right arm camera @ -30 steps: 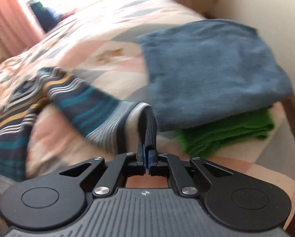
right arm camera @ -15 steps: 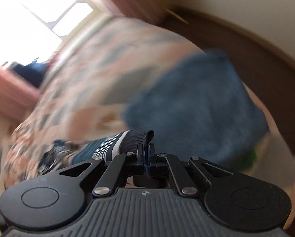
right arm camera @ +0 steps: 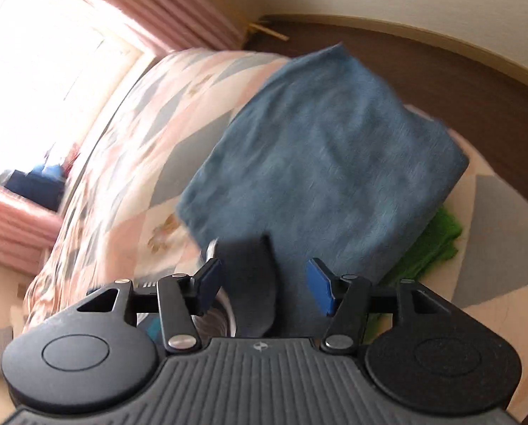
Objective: Fold clothes
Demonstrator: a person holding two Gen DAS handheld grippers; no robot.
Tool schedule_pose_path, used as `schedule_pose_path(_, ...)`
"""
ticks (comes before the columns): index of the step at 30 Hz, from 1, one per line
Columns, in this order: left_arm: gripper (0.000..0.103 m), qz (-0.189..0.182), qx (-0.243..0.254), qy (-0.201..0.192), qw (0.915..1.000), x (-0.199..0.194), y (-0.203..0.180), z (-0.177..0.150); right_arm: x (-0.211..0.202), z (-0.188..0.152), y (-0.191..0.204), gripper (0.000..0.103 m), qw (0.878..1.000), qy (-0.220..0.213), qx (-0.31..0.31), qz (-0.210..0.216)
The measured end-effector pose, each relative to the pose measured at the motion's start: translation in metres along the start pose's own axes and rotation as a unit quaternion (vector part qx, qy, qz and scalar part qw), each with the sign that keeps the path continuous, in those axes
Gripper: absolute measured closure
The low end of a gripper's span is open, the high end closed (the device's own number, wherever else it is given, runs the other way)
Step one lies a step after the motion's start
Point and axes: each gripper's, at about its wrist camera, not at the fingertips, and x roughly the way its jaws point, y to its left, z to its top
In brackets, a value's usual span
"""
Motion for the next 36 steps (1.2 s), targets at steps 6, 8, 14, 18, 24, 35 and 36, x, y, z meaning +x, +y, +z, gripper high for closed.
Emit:
schedule_pose_path(6, 0.069, 0.028, 0.098, 0.051, 0.9935, 0.058, 0.004, 0.001, 0.016, -0.022, 0.001, 0.047, 1.0, 0.008, 0.002, -0.008)
schedule_pose_path(8, 0.087, 0.027, 0.134, 0.059, 0.9888, 0.067, -0.001, -0.007, 0.02, -0.023, 0.002, 0.048, 1.0, 0.011, 0.002, -0.016)
schedule_pose_path(14, 0.099, 0.031, 0.227, 0.02, 0.9732, 0.048, -0.011, -0.045, 0.016, -0.021, 0.007, 0.099, 1.0, 0.012, -0.013, -0.025)
schedule_pose_path(18, 0.099, 0.026, 0.277, 0.022, 0.9604, 0.051, -0.02, -0.063, 0.017, -0.021, 0.008, 0.099, 0.999, 0.009, -0.001, -0.035)
schedule_pose_path(24, 0.099, 0.021, 0.239, 0.024, 0.9705, 0.054, -0.022, -0.064, 0.006, -0.006, 0.026, 0.055, 0.999, -0.004, -0.035, -0.038)
schedule_pose_path(35, 0.099, 0.018, 0.203, 0.03, 0.9786, 0.06, -0.025, -0.054, 0.055, 0.026, 0.059, 0.103, 0.978, 0.069, -0.192, -0.036)
schedule_pose_path(36, 0.098, 0.016, 0.2, 0.029, 0.9792, 0.06, -0.024, -0.052, 0.049, 0.025, 0.064, 0.103, 0.976, 0.061, -0.204, -0.044)
